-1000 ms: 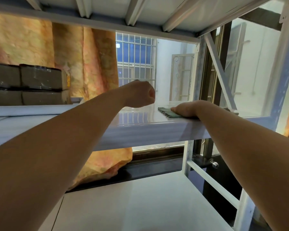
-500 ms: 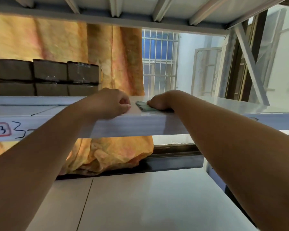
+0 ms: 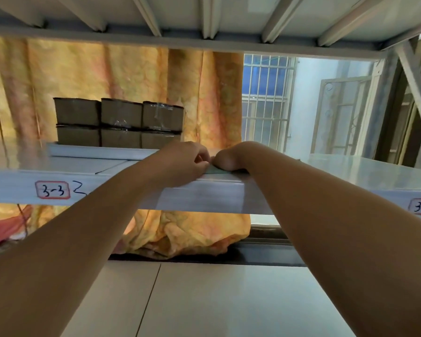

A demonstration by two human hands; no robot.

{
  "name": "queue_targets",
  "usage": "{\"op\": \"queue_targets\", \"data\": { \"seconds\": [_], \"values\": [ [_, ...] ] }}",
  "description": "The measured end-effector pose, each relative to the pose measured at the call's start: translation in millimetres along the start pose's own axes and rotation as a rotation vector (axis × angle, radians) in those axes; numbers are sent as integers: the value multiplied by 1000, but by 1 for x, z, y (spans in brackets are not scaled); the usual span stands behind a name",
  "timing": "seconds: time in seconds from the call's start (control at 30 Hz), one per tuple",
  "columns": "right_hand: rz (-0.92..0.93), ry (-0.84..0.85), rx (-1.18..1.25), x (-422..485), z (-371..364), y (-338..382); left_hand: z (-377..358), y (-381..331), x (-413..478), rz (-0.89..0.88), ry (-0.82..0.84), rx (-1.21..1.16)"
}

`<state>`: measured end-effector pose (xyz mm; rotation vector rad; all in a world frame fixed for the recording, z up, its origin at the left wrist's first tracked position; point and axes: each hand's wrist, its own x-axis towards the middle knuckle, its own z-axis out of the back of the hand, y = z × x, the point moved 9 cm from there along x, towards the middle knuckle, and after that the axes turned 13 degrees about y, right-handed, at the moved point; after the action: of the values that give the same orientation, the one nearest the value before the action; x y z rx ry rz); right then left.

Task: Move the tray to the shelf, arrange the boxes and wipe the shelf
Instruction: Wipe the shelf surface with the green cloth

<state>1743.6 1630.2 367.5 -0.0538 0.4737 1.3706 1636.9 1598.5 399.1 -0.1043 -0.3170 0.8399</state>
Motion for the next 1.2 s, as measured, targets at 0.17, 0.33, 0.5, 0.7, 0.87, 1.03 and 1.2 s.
{"op": "queue_targets", "data": {
  "seconds": [0.17,0.33,0.5,0.7,0.87,1.03,1.2],
  "values": [
    [19,23,-15,10,2,-2,-2,-7,11,-32,70,77],
    [13,-5,-52,23,14,-3,-4,-4,28,-28,152,84],
    [-9,7,-37,35,21,-8,-5,-3,41,-31,184,129],
    [-66,8,-118,68,33,-13,-12,2,52,-52,182,131],
    [-130,-41,-203,89,50,-19,-14,4,53,-114,139,159],
    [-157,-126,-253,123,72,-25,-15,0,53,-113,103,197],
    [-155,-138,-249,157,83,-41,-12,2,47,-84,75,178]
  ]
}}
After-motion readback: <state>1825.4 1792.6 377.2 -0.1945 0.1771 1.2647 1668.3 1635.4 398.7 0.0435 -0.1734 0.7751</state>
